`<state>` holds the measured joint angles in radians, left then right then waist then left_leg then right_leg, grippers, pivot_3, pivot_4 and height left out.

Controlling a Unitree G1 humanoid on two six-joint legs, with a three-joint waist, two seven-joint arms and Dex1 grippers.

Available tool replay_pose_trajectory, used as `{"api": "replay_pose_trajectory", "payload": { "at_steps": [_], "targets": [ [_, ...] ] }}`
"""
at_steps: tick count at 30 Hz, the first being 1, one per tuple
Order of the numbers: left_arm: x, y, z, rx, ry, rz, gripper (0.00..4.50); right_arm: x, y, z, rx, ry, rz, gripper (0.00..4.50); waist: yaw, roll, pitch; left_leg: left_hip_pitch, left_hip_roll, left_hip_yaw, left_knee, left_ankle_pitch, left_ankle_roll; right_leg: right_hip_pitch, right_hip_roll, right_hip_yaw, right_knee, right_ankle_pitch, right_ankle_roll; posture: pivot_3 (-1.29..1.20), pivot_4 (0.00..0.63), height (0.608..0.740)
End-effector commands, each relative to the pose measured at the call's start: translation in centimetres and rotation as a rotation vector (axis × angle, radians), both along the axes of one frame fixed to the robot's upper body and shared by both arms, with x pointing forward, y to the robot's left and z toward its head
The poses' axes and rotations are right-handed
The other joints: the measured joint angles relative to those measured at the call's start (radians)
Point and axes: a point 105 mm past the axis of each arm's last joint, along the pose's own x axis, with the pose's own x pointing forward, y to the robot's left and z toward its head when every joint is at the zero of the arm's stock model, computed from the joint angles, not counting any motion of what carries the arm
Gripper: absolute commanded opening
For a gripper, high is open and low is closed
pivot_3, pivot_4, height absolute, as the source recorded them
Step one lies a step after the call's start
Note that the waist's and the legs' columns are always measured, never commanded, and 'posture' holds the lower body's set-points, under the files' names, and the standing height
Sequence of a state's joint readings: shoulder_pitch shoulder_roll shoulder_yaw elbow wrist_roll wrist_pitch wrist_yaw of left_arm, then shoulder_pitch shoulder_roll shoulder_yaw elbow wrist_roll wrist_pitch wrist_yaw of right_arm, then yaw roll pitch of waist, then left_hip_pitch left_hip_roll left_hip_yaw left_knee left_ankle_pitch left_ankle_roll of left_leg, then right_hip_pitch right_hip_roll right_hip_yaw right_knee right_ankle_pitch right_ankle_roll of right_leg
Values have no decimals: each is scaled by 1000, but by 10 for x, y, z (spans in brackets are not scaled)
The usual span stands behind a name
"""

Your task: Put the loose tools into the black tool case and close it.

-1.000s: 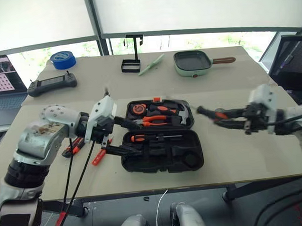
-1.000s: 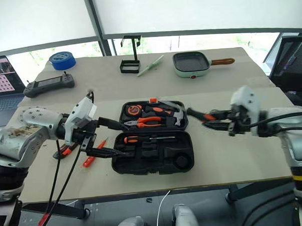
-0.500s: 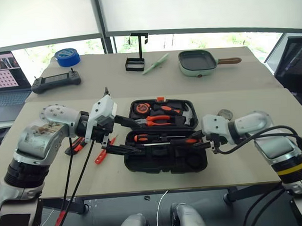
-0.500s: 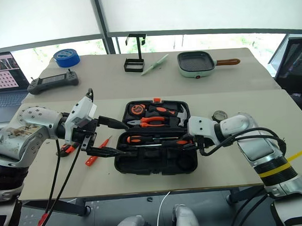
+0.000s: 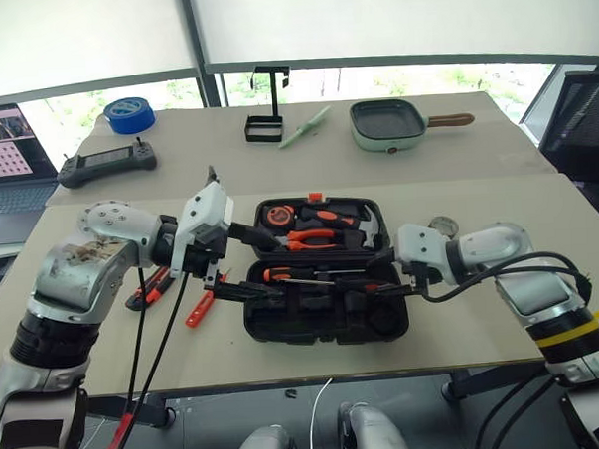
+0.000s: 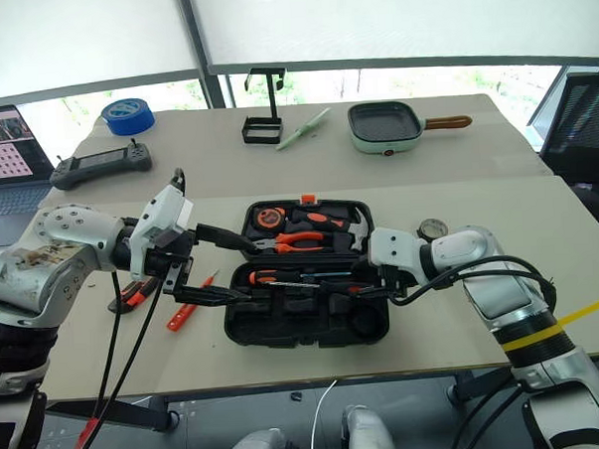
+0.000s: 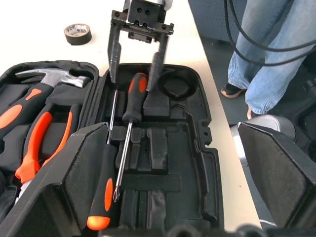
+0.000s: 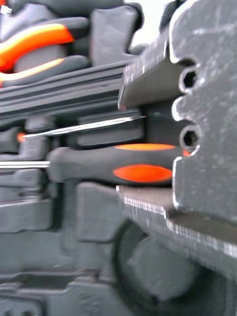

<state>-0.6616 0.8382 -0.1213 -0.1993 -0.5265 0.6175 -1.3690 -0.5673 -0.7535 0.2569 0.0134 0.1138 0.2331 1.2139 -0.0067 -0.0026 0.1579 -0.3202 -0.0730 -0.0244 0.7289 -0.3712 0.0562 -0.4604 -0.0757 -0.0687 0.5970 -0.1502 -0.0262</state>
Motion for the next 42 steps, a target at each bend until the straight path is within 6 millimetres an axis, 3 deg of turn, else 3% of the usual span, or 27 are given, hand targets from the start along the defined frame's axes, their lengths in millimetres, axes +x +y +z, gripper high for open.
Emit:
{"api": "replay_pose_trajectory", "payload": {
  "at_steps": [1, 4, 7, 17, 28, 33, 37, 42],
  "targets": [
    [0, -1, 7, 2, -40, -14, 4500, 1, 11, 33, 94, -59, 1, 4458, -2, 0, 0, 0, 0, 0, 0, 0, 0, 0, 0, 0, 0, 0, 0, 0, 150, 740],
    [1, 0, 4, 7, -40, -10, 4500, 1, 18, 35, 141, -26, -14, 4458, -2, 0, 0, 0, 0, 0, 0, 0, 0, 0, 0, 0, 0, 0, 0, 0, 150, 740],
    [2, 2, 0, 17, -44, -5, 4500, 5, 23, 33, 185, 12, -38, 3278, -2, 0, 0, 0, 0, 0, 0, 0, 0, 0, 0, 0, 0, 0, 0, 0, 150, 740],
    [3, 3, 0, 21, -49, 3, 4500, 5, 37, 15, 178, 50, -25, 13, -6, 0, 0, 0, 0, 0, 0, 0, 0, 0, 0, -1, 0, 0, 0, 0, 150, 740],
    [6, 2, -2, 20, -55, 4, 4500, -5, 35, -42, -76, 60, 2, 13, -5, 0, 0, 1, -1, 0, 0, 0, 0, 1, 0, -1, 0, 0, 0, 0, 150, 740],
    [7, 2, -3, 20, -55, 5, 4500, -8, 34, -46, -98, 49, 14, 13, -4, 0, -1, 2, -1, 0, 0, 0, 0, 2, 0, -1, 0, 0, 0, 0, 150, 740],
    [8, 5, -8, 34, -59, 20, 4500, -6, 49, -15, 46, 12, 24, 13, -5, -1, -1, 3, -1, 0, 0, 0, 0, 2, 0, -1, 0, 0, 0, 0, 150, 740],
    [12, 23, -15, 34, -52, 151, 4500, -13, 56, 50, 317, -10, 32, 13, -8, 0, 0, 2, -1, 0, 0, 0, 0, 0, 1, -1, 1, 0, 0, 0, 150, 740]
  ]
}}
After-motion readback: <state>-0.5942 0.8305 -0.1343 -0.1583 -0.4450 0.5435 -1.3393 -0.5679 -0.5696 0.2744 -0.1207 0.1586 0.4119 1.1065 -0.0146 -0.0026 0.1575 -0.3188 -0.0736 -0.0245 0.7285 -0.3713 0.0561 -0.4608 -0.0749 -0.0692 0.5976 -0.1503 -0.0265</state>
